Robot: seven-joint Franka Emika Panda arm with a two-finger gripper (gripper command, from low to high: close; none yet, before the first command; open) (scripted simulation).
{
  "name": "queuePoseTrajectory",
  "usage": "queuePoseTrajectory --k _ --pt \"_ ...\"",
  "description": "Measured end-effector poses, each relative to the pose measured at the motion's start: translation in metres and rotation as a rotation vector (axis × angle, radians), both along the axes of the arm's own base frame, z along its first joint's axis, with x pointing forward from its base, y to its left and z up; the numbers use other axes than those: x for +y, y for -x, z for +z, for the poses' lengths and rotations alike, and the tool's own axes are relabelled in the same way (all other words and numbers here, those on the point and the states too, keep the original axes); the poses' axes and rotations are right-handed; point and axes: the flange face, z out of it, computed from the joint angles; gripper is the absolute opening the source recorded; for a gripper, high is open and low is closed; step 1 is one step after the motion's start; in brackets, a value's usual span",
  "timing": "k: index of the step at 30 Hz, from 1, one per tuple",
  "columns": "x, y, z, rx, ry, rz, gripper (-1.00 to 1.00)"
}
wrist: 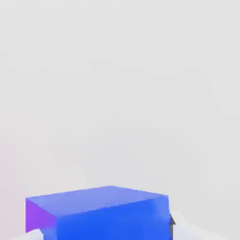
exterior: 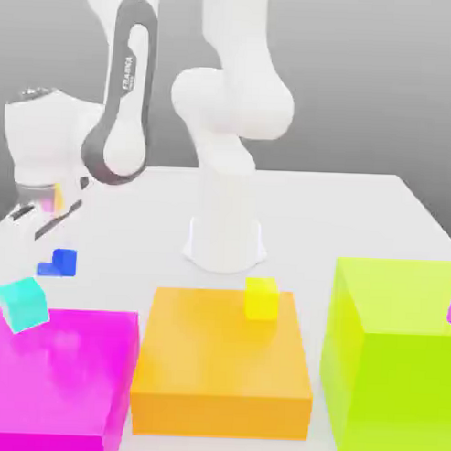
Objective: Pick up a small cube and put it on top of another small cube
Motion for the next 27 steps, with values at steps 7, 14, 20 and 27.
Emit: queuePoseTrajectory --k 7,14,20,27 --pt "-0.029 -0.092 0.052 -0.067 0.009 0.265 -1.00" --pt "0.114 -0.256 0.115 -0.092 -0.033 0.728 -1.00" --pt "0.265 -0.311 0.156 -0.064 -0.052 1.012 -1.00" --pt "0.455 -0.308 0.204 -0.017 -0.045 1.331 -1.00"
